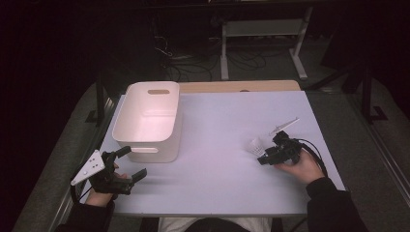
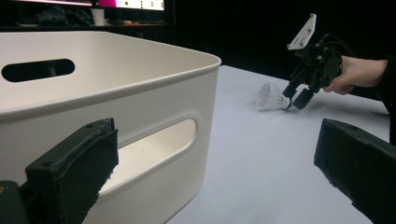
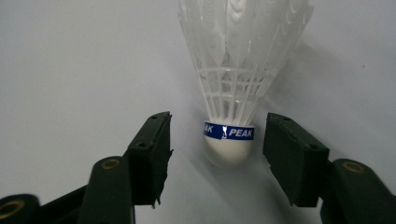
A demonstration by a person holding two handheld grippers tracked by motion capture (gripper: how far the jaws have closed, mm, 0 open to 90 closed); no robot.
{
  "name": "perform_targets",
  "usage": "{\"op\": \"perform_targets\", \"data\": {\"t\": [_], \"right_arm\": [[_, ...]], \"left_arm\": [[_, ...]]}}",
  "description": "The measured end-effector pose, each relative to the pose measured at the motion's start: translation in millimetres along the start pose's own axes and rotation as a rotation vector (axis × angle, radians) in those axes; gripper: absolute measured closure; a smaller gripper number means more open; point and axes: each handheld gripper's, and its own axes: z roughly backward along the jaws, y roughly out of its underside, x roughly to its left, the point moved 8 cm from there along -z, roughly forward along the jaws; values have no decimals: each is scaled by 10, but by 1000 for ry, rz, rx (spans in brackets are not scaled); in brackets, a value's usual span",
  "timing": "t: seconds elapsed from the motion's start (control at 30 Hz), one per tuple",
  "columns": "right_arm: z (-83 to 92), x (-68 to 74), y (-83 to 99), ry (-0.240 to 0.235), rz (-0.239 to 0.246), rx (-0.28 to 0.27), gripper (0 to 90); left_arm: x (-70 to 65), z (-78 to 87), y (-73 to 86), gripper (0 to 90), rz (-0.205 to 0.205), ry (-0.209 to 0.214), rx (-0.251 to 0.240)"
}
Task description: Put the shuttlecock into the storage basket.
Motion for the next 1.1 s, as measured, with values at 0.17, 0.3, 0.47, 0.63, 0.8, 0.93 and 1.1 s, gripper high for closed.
{"op": "perform_targets", "data": {"t": [0.17,0.3,0.47,0.63,0.8,0.93,1.1], "right_arm": [[-1,-25,13,16,-7,6,481],[5,-32,12,14,-11,3,530],[6,-39,11,16,-20,1,576],[6,-44,11,18,-21,0,595],[5,-43,14,19,-23,6,626],[6,-43,14,16,-21,5,631],[9,-40,15,17,-23,8,638]], "left_arm": [[0,0,0,0,0,0,0],[0,0,0,0,1,0,0],[2,0,0,0,1,-1,1],[3,0,0,0,1,-1,0],[3,1,0,0,1,-1,0],[3,1,0,0,1,-2,0],[3,1,0,0,1,-1,0]]}}
